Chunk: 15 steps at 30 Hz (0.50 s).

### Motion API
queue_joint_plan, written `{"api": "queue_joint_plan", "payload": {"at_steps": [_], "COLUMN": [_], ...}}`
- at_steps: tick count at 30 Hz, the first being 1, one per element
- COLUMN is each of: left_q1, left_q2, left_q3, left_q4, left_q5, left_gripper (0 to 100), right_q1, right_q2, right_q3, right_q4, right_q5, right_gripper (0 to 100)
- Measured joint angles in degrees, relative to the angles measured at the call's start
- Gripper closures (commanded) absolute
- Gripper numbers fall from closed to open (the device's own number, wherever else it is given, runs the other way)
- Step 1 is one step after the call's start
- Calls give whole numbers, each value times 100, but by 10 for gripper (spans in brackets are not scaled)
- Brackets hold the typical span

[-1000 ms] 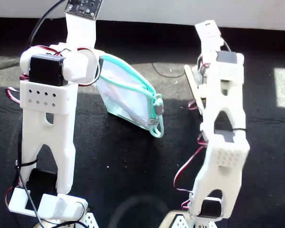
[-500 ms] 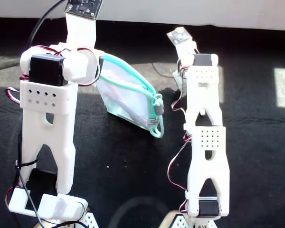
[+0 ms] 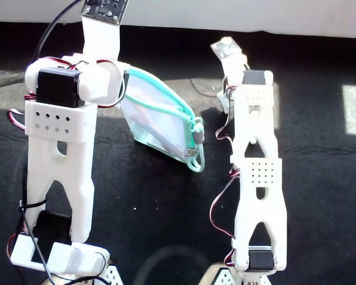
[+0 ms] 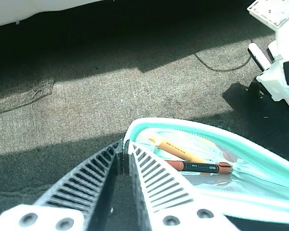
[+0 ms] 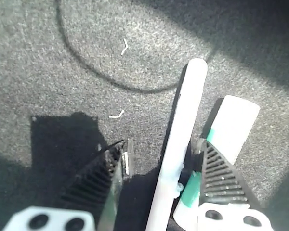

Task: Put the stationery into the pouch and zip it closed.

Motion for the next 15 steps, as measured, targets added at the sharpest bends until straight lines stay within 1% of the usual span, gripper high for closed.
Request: {"api": "queue_joint_plan", "payload": {"at_steps": [3, 8, 9, 10, 12, 14, 15], "left_q1": [-9, -9, -9, -9, -9, -9, -9], "left_q2": [-18, -35, -35, -35, -35, -35, -35], "left_q3": [352, 721, 721, 721, 721, 721, 721], "left_q4": [0, -9, -9, -9, -9, -9, -9], "left_q5": [0, 0, 0, 0, 0, 0, 0], "left_gripper": [991, 991, 991, 991, 991, 991, 991], "right_q1": [0, 0, 0, 0, 9, 18, 26], "right_q2": [299, 642, 659, 686, 730, 782, 791], "right_q3": [-53, -220, -246, -246, -264, -413, -536], "right_q4": [-62, -220, -220, -220, -220, -167, -114], "right_q5": [325, 431, 431, 431, 431, 431, 431], "right_gripper": [814, 820, 834, 870, 998, 978, 995]}}
